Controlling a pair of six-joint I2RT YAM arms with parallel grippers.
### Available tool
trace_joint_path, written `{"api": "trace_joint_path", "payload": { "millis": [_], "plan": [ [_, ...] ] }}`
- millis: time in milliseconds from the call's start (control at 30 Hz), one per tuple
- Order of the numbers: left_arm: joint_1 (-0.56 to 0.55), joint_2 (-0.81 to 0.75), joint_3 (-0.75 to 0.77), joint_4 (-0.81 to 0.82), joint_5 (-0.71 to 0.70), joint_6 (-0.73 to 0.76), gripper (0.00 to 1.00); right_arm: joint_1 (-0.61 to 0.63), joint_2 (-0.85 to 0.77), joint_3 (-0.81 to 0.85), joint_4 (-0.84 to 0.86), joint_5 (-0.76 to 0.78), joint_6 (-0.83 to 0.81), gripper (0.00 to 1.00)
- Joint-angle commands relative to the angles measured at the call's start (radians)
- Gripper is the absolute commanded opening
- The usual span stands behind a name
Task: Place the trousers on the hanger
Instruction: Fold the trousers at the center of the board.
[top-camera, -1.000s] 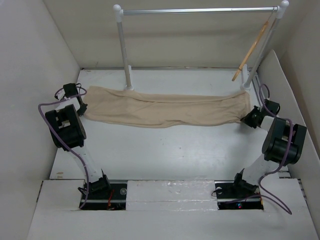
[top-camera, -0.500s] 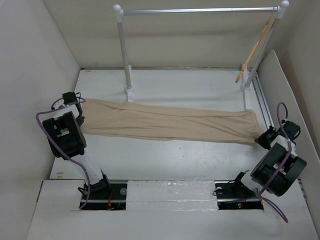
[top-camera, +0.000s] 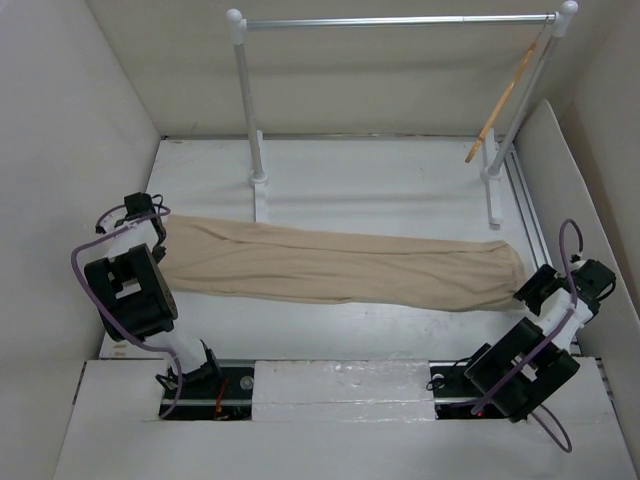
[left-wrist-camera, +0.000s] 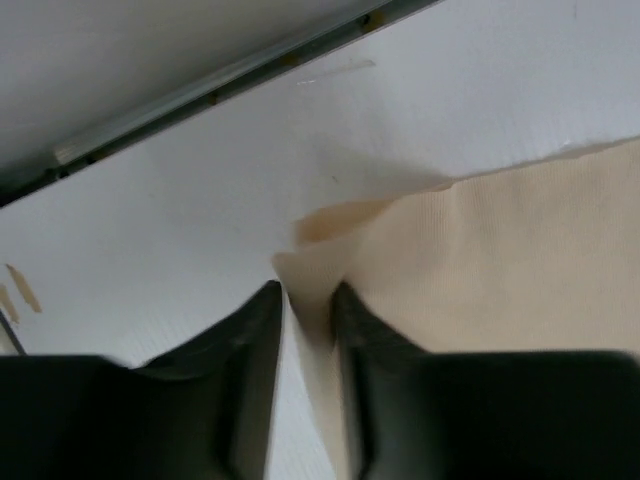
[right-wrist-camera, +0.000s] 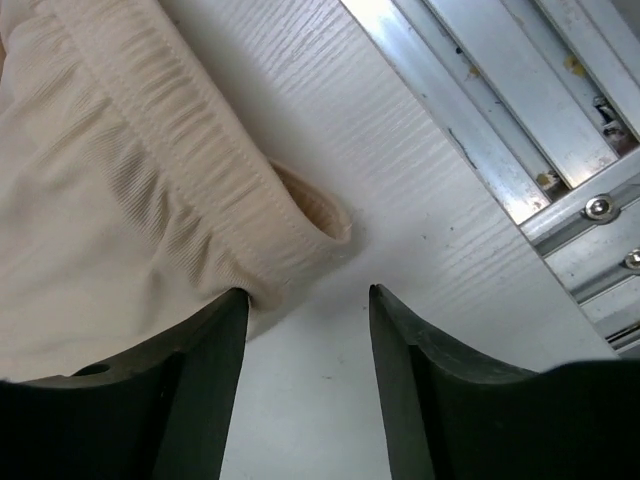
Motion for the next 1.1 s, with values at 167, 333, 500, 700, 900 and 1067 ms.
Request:
{"api": "trace_joint_path", "payload": {
  "millis": [167, 333, 500, 700, 900, 1067],
  "plan": [
    [0.011, -0.056, 0.088, -0.101, -0.063, -0.076, 0.37, 0.078, 0.090, 0.190, -0.050, -0.094, 0.038, 0.64],
    [-0.004, -0.088, 0.133, -0.122, 0.001, -0.104, 0.61, 0.185, 0.123, 0.241, -0.001, -0.160, 0.070, 0.64],
    [-0.250, -0.093, 0.266, -0.057, 0.056, -0.038, 0.48, 0.478, 0.085, 0.231, 0.107, -0.105, 0.075, 0.36],
    [-0.496, -0.132, 0.129, 0.123, 0.252, -0.088, 0.05, 0.813, 0.212, 0.210, 0.235, -0.131, 0.006, 0.00],
    [-0.505, -0.044, 0.056, 0.168, 0.368, -0.142, 0.20, 1.084, 0.375, 0.366, 0.211, -0.050, -0.063, 0.02],
    [-0.505, -0.076, 0.007, 0.194, 0.352, -0.173, 0.21, 1.224, 0.455, 0.438, 0.216, 0.016, -0.056, 0.15]
  ]
}}
